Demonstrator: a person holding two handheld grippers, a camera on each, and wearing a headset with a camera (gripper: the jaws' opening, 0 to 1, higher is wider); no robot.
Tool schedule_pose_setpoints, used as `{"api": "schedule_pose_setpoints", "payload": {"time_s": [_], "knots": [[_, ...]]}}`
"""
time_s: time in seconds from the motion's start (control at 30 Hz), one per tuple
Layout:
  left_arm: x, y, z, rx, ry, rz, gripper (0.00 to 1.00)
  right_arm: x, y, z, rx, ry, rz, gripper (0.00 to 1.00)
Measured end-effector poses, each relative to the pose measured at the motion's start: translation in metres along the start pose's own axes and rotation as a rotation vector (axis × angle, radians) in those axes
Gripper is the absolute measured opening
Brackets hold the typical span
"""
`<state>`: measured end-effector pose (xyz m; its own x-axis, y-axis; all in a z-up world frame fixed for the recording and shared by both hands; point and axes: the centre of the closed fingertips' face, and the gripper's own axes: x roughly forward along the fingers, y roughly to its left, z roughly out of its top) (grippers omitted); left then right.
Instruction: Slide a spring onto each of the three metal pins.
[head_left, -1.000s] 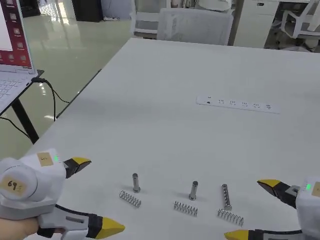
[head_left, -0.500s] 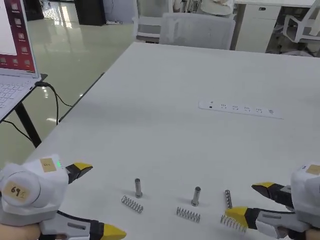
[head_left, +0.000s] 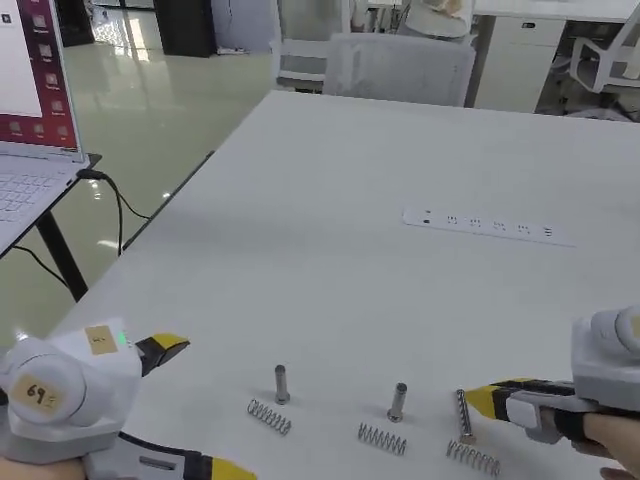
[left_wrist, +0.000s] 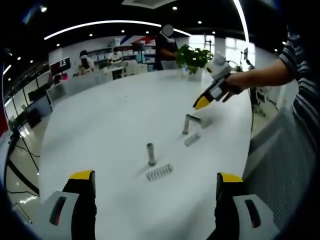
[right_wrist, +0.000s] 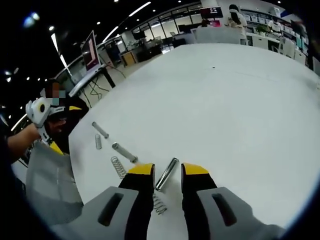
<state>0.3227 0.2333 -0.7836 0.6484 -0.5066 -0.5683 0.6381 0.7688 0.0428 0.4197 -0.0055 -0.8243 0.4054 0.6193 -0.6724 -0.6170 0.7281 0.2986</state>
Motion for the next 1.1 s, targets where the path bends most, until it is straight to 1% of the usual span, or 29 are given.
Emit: {"api": "schedule_pose_setpoints", "payload": {"time_s": [0.13,0.27,0.4,0.43,0.47,0.53,0.67,0.9,1.0,1.1], "knots": [[-0.001,0.001,-0.001,-0.001,0.003,0.000,0.98,0.010,0.001,-0.002,0.013,0.025,-0.008,0.18],[-0.002,0.000,-0.001,-0.002,0.002,0.000,0.98,0.019,-0.006,-0.005,0.017,0.060,-0.050,0.16],[-0.002,-0.001,0.000,0.004,0.002,0.003,0.97,0.026,-0.009,-0.008,0.036,0.081,-0.068,0.13],[-0.002,-0.001,0.000,0.002,0.002,0.002,0.97,0.026,-0.009,-0.009,0.035,0.084,-0.070,0.13],[-0.003,-0.001,0.000,0.002,0.002,0.002,0.97,0.028,-0.009,-0.011,0.024,0.100,-0.076,0.12],[-0.003,0.000,0.000,0.002,0.002,0.004,0.97,0.029,-0.008,-0.013,0.017,0.113,-0.077,0.11],[-0.002,-0.001,-0.001,0.000,0.000,0.004,0.97,0.032,-0.009,-0.011,0.010,0.124,-0.090,0.11],[-0.001,-0.001,-0.002,-0.002,-0.001,0.003,0.97,0.036,-0.010,-0.012,0.007,0.138,-0.109,0.08],[-0.001,-0.002,-0.003,-0.007,-0.002,0.002,0.96,0.036,-0.008,-0.013,-0.023,0.139,-0.108,0.08],[0.000,-0.003,-0.004,-0.008,-0.001,0.000,0.96,0.034,-0.010,-0.014,-0.046,0.141,-0.118,0.05]]}}
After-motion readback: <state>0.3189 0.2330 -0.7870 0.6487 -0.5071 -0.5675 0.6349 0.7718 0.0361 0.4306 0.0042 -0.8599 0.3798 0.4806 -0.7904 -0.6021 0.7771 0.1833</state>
